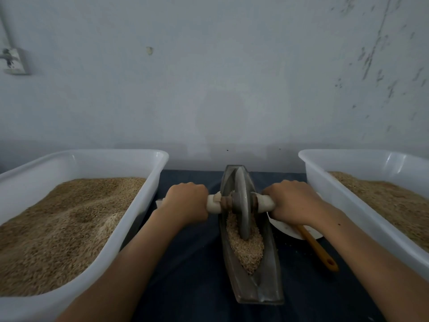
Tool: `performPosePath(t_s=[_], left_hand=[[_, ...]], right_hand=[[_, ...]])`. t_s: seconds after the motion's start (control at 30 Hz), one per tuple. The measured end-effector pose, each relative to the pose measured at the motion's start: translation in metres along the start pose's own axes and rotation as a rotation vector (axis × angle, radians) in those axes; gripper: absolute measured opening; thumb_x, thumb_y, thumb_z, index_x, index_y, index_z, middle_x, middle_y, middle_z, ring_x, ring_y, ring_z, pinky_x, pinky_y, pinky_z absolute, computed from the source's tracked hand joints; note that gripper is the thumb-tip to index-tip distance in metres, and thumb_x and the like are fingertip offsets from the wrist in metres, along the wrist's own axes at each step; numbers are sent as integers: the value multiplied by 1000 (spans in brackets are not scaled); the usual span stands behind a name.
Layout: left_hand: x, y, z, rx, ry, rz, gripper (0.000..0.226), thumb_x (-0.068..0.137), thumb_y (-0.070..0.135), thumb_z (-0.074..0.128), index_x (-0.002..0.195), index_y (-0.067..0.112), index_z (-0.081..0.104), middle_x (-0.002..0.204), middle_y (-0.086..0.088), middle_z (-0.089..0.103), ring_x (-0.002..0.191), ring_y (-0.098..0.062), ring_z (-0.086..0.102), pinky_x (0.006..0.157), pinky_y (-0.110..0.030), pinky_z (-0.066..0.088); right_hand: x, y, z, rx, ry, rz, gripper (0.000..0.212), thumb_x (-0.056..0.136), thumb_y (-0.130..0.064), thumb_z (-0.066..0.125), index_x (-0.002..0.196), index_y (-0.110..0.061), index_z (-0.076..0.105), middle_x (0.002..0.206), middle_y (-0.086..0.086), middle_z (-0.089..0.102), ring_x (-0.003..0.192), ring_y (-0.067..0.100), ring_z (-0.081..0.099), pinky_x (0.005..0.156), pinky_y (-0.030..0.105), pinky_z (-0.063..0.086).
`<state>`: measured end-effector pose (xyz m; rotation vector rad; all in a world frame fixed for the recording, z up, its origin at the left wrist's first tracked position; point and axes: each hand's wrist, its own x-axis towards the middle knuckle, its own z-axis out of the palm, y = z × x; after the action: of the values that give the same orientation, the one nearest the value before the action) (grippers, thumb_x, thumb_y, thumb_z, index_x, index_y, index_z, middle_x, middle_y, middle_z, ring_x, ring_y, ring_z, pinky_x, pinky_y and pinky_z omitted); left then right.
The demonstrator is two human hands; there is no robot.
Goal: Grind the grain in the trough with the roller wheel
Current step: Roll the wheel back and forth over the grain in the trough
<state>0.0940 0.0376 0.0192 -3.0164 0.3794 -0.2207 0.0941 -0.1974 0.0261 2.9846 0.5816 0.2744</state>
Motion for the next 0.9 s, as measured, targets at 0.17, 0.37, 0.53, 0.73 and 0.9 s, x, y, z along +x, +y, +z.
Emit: performPosePath(t_s=[0.17, 0.37, 0.53, 0.73, 0.9], left_hand=[[2, 4, 7, 18, 194, -26, 15, 86, 32, 58, 97, 25, 53, 92, 3, 62, 83, -18, 60, 66, -29, 39], [-3, 6, 14, -3, 332, -51, 19, 89, 36, 55, 101, 22, 50, 92, 2, 63, 83, -18, 62, 68, -29, 42], [-3, 7, 4, 35, 172, -59, 20, 86, 32, 58, 103, 20, 57, 94, 1, 62, 86, -18, 60, 69, -29, 40], [-3, 5, -3, 26, 11, -46, 24, 83, 31, 62, 103, 18, 58, 83, 3, 52, 77, -15, 52, 71, -29, 42], [-1, 4, 5, -14, 143, -59, 18, 85, 34, 60, 97, 23, 54, 90, 3, 60, 74, -13, 48, 67, -29, 39]], right_hand=[[-2, 0, 12, -13, 154, 37, 12, 86, -29, 56, 84, -35, 46, 82, -7, 61, 78, 17, 59, 61, 29, 36], [3, -2, 22, -50, 282, 80, 5, 90, -29, 53, 92, -29, 48, 89, -3, 65, 83, 22, 62, 61, 32, 37], [0, -1, 11, -23, 133, 54, 11, 85, -29, 56, 82, -33, 46, 86, -6, 63, 81, 18, 60, 63, 30, 38], [-2, 1, -1, 22, -47, 14, 15, 83, -29, 62, 84, -38, 50, 70, -13, 47, 69, 9, 49, 50, 21, 26], [1, -1, 10, -34, 127, 46, 9, 87, -29, 56, 86, -33, 48, 84, -7, 60, 83, 19, 61, 62, 30, 36]])
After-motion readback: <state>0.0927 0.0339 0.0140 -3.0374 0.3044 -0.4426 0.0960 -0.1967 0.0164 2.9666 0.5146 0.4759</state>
